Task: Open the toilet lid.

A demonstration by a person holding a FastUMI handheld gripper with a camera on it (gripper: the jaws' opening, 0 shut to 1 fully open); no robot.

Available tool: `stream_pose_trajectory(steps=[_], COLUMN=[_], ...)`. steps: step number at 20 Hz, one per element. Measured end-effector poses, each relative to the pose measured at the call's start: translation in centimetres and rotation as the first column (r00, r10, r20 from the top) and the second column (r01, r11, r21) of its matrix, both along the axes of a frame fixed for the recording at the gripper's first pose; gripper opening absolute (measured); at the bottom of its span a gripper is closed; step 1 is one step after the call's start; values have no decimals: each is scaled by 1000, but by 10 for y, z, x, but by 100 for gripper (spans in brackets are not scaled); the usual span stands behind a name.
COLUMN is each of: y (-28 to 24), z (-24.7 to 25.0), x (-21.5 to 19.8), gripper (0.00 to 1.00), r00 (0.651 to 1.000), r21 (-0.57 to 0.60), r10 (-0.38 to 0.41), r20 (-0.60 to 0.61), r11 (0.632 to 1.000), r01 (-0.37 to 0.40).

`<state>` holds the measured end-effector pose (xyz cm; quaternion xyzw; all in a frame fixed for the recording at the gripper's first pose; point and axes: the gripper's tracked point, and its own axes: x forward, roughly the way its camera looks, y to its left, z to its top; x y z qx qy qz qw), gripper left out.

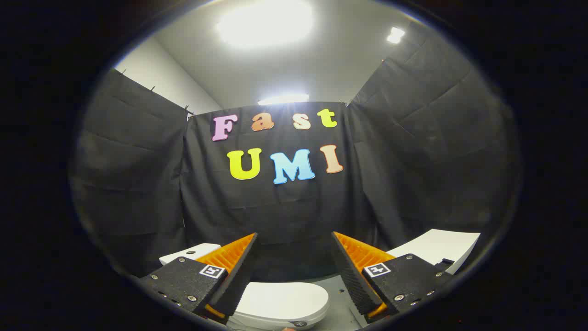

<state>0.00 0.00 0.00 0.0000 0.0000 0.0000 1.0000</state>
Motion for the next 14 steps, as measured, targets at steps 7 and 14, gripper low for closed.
stream_pose_trajectory(steps=[7,14], y=[-8,-21], z=[-4,-13], x=[7,14], gripper=[94,95], r00=[1000,999], r21=[-53,-25], r10=[-21,-34], r20=[-2,-30], r11=[998,999], r01=[21,33])
